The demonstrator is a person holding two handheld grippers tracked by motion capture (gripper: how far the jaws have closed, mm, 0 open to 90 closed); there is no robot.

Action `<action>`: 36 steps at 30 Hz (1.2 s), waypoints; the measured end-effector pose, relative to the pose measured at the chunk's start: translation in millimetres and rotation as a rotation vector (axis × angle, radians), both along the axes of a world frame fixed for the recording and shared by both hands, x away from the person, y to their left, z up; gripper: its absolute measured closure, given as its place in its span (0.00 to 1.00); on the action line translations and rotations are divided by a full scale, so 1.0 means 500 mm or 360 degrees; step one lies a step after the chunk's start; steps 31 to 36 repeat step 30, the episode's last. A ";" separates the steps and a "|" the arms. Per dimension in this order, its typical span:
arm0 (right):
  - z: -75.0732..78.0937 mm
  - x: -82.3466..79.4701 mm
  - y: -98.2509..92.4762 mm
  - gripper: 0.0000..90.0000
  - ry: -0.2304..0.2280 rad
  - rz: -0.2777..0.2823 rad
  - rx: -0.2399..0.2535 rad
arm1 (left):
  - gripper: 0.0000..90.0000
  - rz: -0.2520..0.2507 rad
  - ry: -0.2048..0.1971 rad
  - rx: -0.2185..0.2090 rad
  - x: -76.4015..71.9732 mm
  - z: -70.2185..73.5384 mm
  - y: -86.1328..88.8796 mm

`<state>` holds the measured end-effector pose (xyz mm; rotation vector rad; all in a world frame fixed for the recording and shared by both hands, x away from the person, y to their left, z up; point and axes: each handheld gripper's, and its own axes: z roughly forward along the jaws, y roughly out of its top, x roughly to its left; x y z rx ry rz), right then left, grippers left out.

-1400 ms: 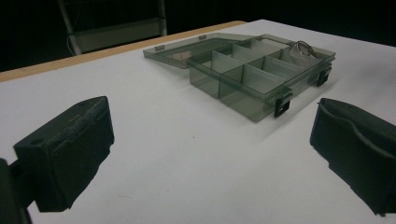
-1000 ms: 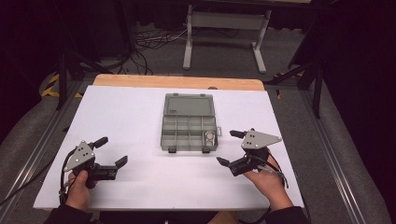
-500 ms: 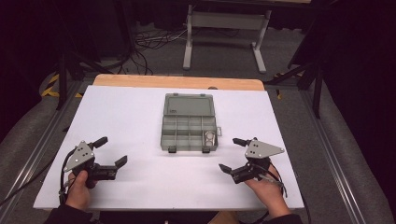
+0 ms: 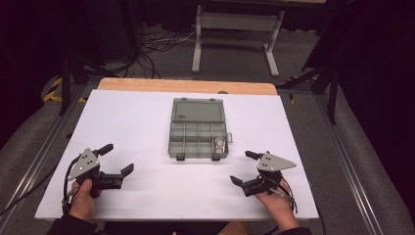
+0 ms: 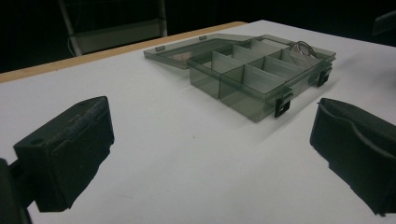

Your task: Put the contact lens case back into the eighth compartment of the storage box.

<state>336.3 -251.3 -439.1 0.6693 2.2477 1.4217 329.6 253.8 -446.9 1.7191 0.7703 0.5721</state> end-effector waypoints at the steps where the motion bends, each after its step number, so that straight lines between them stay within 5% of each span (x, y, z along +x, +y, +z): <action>1: -0.006 0.000 -0.001 0.01 0.0007 -0.0007 -0.0005 | 0.01 0.0001 0.0000 0.0000 0.000 0.000 0.000; 10: -0.035 0.006 -0.003 0.01 0.0064 -0.0058 -0.0006 | 0.01 0.0000 0.0001 0.0003 0.001 -0.004 -0.001; 36: -0.022 0.002 -0.010 0.01 -0.0011 -0.0102 0.0002 | 0.01 0.0026 0.0010 -0.0019 0.002 -0.007 0.002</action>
